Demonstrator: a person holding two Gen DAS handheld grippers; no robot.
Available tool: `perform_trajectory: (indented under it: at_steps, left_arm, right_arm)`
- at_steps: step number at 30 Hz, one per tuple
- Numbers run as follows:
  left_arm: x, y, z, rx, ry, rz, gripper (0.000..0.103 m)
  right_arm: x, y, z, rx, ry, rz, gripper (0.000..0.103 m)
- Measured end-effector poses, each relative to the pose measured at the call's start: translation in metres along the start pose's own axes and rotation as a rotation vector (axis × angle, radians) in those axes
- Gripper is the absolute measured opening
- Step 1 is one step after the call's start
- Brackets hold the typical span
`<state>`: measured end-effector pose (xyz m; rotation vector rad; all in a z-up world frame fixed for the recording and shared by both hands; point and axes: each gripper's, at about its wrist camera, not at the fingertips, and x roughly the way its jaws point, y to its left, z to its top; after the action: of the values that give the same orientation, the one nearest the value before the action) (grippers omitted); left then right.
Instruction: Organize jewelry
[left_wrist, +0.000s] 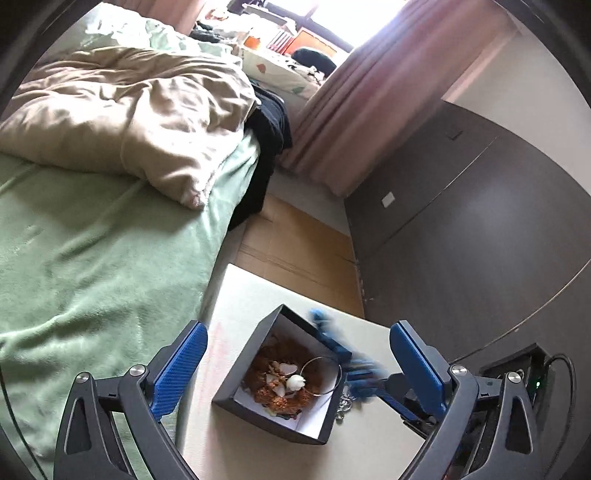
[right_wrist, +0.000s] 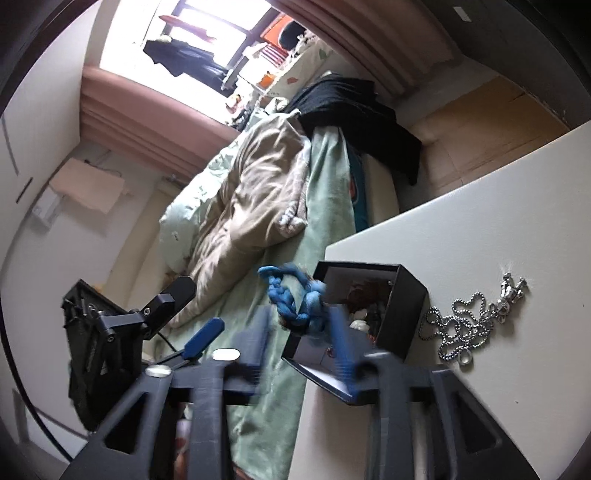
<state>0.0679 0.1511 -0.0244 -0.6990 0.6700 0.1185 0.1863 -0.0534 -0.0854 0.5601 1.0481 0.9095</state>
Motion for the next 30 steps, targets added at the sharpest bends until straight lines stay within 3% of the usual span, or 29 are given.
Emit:
perform_trajectory:
  at_steps: [2, 4, 8, 15, 17, 30]
  left_arm:
    - [0.002, -0.003, -0.002, 0.018, 0.011, -0.031, 0.099]
    - [0.004, -0.01, -0.004, 0.05, 0.01, -0.008, 0.099]
    - [0.009, -0.018, -0.008, 0.095, 0.004, 0.007, 0.099]
    - [0.007, -0.044, -0.022, 0.177, -0.028, -0.006, 0.099]
    - [0.012, -0.052, -0.026, 0.204, -0.017, -0.001, 0.099]
    - [0.059, -0.094, -0.064, 0.335, 0.136, -0.021, 0.099]
  right_arm:
    - [-0.005, -0.005, 0.0, 0.02, -0.018, -0.008, 0.06]
    - [-0.011, -0.009, 0.002, 0.02, -0.024, -0.038, 0.063]
    - [-0.032, -0.019, 0.004, 0.037, -0.058, -0.087, 0.089]
    - [-0.067, -0.038, 0.008, 0.065, -0.091, -0.151, 0.097]
    - [-0.075, -0.042, 0.01, 0.069, -0.097, -0.163, 0.103]
    - [-0.114, -0.088, 0.01, 0.172, -0.085, -0.299, 0.103]
